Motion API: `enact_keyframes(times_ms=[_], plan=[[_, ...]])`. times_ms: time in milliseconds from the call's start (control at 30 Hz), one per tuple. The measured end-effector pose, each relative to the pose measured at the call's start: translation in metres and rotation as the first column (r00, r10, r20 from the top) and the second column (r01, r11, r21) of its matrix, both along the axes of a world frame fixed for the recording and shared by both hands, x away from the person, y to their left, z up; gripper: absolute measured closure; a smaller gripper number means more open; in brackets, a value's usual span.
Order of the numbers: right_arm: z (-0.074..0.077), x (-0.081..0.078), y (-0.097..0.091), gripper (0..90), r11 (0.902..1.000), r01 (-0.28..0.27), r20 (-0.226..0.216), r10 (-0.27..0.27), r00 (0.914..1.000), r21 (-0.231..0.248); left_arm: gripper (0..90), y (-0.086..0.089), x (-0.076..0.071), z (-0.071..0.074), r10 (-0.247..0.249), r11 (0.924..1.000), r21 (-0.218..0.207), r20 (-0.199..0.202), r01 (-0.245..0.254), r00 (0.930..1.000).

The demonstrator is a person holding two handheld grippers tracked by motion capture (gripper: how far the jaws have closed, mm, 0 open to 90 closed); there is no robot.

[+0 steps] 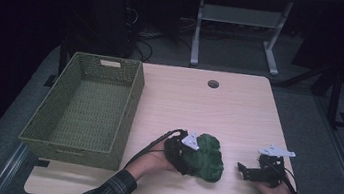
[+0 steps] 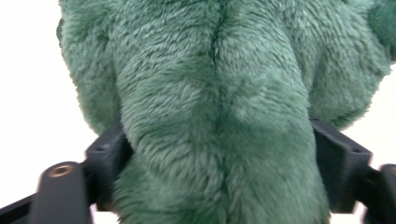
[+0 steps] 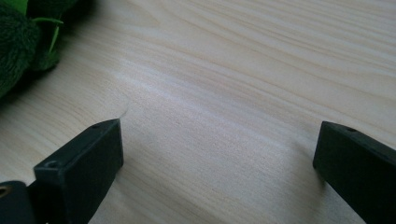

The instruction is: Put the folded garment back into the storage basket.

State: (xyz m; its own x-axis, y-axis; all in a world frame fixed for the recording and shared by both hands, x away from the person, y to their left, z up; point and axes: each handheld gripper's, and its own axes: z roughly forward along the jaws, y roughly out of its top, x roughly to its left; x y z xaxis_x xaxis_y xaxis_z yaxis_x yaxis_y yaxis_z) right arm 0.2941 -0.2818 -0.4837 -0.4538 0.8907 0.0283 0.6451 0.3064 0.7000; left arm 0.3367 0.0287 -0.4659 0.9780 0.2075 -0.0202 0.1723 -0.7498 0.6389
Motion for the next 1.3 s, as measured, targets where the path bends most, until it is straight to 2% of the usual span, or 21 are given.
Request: enact_keyframes(times_ms=[33,167,333,400,567,933,1300], plan=[[0.000,0.000,0.000,1.4,1.0000,0.001,0.000,-0.001,1.0000,0.000,31.2,0.001,0.000,0.000,0.004,1.0000,-0.005,-0.003,-0.004,1.0000],[0.000,0.000,0.000,1.5,1.0000,0.001,0.000,-0.001,1.0000,0.000,45.9,0.005,0.001,0.003,0.004,1.0000,-0.006,-0.007,-0.004,1.0000],[0.000,0.000,0.000,1.5,1.0000,0.002,0.000,-0.002,1.0000,0.000,59.8,0.007,0.002,0.005,-0.003,1.0000,-0.005,-0.025,0.003,0.9997],[0.000,0.000,0.000,1.5,1.0000,0.002,0.000,-0.002,1.0000,0.000,64.0,0.008,0.002,0.005,0.004,0.9999,-0.012,-0.047,-0.004,0.9989],[0.000,0.000,0.000,1.5,1.0000,0.002,0.000,-0.002,1.0000,0.000,65.2,0.009,0.004,0.006,0.030,0.9993,-0.019,-0.076,-0.031,0.9967],[0.000,0.000,0.000,1.5,1.0000,0.002,0.001,-0.002,1.0000,0.000,65.4,0.008,-0.001,0.015,0.033,0.9994,-0.006,-0.087,-0.034,0.9957],[0.000,0.000,0.000,1.5,1.0000,0.001,0.000,-0.001,1.0000,0.000,65.0,0.013,-0.003,0.034,0.039,0.9986,-0.033,-0.100,-0.042,0.9943]])
